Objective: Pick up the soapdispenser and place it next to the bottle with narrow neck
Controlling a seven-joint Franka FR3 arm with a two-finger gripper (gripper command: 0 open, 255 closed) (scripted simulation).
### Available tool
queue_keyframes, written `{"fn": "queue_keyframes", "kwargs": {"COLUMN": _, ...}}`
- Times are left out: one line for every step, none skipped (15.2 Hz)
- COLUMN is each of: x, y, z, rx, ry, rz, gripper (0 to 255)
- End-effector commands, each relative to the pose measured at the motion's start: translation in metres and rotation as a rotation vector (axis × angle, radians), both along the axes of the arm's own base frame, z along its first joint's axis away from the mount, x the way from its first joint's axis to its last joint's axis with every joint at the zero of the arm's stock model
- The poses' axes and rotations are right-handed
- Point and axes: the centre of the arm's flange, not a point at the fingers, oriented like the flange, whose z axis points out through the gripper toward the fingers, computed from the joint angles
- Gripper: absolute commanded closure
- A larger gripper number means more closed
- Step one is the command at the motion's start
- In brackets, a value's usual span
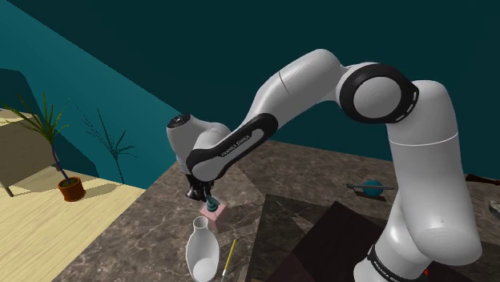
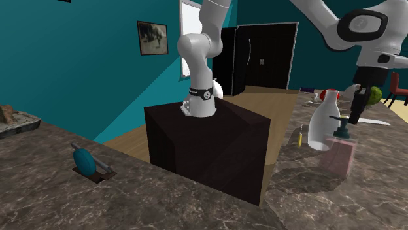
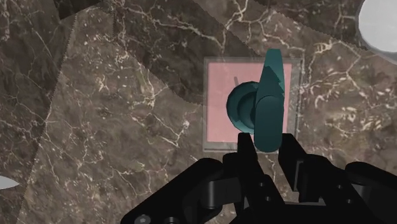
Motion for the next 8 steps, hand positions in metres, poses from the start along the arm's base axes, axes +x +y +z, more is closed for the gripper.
{"fn": "queue_keyframes", "kwargs": {"x": -0.002, "y": -0.001, "z": -0.014, "rx": -0.002, "ry": 0.005, "rz": 0.0, "gripper": 255}}
{"fn": "queue_keyframes", "kwargs": {"x": -0.002, "y": -0.001, "z": -0.019, "rx": -0.002, "ry": 0.005, "rz": 0.0, "gripper": 255}}
{"fn": "queue_keyframes", "kwargs": {"x": -0.002, "y": -0.001, "z": -0.024, "rx": -0.002, "ry": 0.005, "rz": 0.0, "gripper": 255}}
{"fn": "queue_keyframes", "kwargs": {"x": -0.002, "y": -0.001, "z": -0.026, "rx": -0.002, "ry": 0.005, "rz": 0.0, "gripper": 255}}
{"fn": "queue_keyframes", "kwargs": {"x": -0.002, "y": -0.001, "z": -0.026, "rx": -0.002, "ry": 0.005, "rz": 0.0, "gripper": 255}}
{"fn": "queue_keyframes", "kwargs": {"x": -0.002, "y": -0.001, "z": -0.026, "rx": -0.002, "ry": 0.005, "rz": 0.0, "gripper": 255}}
{"fn": "queue_keyframes", "kwargs": {"x": -0.002, "y": -0.001, "z": -0.026, "rx": -0.002, "ry": 0.005, "rz": 0.0, "gripper": 255}}
{"fn": "queue_keyframes", "kwargs": {"x": -0.002, "y": -0.001, "z": -0.026, "rx": -0.002, "ry": 0.005, "rz": 0.0, "gripper": 255}}
